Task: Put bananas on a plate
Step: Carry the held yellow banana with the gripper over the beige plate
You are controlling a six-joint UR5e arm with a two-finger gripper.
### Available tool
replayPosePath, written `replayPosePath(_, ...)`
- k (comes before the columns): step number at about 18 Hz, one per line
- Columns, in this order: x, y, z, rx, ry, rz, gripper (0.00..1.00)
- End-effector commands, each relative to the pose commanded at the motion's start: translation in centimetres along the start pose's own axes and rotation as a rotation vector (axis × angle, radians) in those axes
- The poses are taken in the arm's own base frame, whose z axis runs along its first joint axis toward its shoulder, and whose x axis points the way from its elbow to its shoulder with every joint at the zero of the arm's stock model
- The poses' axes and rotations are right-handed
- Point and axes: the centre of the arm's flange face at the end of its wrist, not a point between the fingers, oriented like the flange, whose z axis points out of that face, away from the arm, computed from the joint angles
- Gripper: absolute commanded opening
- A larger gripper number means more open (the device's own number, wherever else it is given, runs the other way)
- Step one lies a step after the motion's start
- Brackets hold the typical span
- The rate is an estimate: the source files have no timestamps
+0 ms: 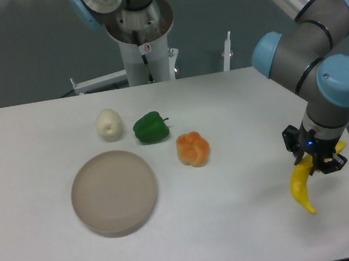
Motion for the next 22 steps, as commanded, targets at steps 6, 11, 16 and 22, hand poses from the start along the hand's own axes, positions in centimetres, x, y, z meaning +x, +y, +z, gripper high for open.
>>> replayPosePath(6, 1.4, -4.8, 0.0, 0.017, 0.005, -0.013, 0.3)
replayPosePath(11, 3.1, -9.7, 0.5, 0.017, 0.013, -0.007, 0.3)
replayPosePath(16, 7.0, -14.0, -0.9, 0.016, 0.017, 0.06, 0.3)
replayPosePath(22, 12.2, -20.4, -2.5, 0.026, 0.014, 0.079, 0.3)
